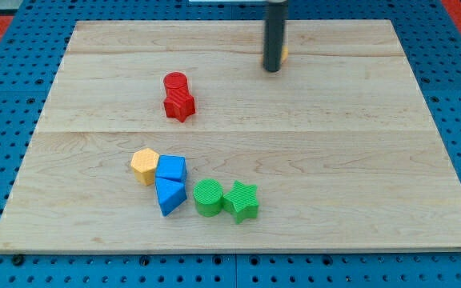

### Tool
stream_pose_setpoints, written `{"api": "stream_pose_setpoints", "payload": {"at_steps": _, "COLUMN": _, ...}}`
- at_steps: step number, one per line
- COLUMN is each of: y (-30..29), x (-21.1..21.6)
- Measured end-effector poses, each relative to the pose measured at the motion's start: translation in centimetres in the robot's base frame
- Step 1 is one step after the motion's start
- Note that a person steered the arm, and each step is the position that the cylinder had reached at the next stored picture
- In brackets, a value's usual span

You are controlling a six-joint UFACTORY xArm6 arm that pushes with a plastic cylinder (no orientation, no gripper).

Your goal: Move the yellow heart towards the top right of the board

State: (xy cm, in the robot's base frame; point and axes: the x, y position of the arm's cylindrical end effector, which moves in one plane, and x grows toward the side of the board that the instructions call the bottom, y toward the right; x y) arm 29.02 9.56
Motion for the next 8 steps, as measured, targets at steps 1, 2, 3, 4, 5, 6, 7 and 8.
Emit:
{"api": "stream_pose_setpoints", "payload": {"at_steps": 1, "y": 3.2, "x": -2.2}}
{"api": "stream_pose_setpoints", "payload": {"at_steps": 2, "y": -1.6, "x": 1.2}}
{"api": "stream_pose_setpoints", "payload": {"at_steps": 3, "y": -7.5, "x": 0.7}}
{"api": "stream_pose_setpoints", "payload": {"at_steps": 4, "y": -4.7, "x": -3.9}}
{"api": "stream_pose_setpoints", "payload": {"at_steps": 5, "y": 1.8, "x": -4.4}}
{"api": "stream_pose_setpoints", "payload": {"at_steps": 6, "y": 5.4, "x": -4.5}}
{"api": "stream_pose_setpoints", "payload": {"at_steps": 7, "y": 2.1, "x": -0.5}}
{"api": "stream_pose_setpoints", "payload": {"at_steps": 8, "y": 1.5, "x": 11.2}}
